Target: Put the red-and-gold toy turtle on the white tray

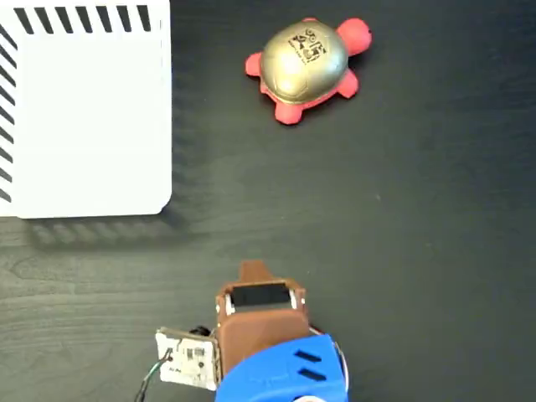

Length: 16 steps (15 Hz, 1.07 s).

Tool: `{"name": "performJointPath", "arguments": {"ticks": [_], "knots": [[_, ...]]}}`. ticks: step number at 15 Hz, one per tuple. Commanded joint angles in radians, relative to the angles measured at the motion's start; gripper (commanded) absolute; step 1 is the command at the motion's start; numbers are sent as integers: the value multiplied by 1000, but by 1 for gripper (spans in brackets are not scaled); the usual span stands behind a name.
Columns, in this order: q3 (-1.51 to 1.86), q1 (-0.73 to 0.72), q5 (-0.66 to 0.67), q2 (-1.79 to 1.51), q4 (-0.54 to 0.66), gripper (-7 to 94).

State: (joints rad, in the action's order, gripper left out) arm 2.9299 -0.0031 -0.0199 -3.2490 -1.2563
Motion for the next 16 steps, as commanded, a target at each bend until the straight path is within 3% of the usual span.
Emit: {"name": "performJointPath", "arguments": {"ticks": [1, 8, 9, 11, 14, 16], "knots": [[-9, -8, -8, -2, -2, 0], [-11, -26, 3, 35, 20, 0], [-29, -38, -38, 140, 109, 0], [-224, -31, 44, 465, 252, 0], [-736, 31, 253, 948, 74, 0], [-968, 97, 350, 1163, 31, 0]]}}
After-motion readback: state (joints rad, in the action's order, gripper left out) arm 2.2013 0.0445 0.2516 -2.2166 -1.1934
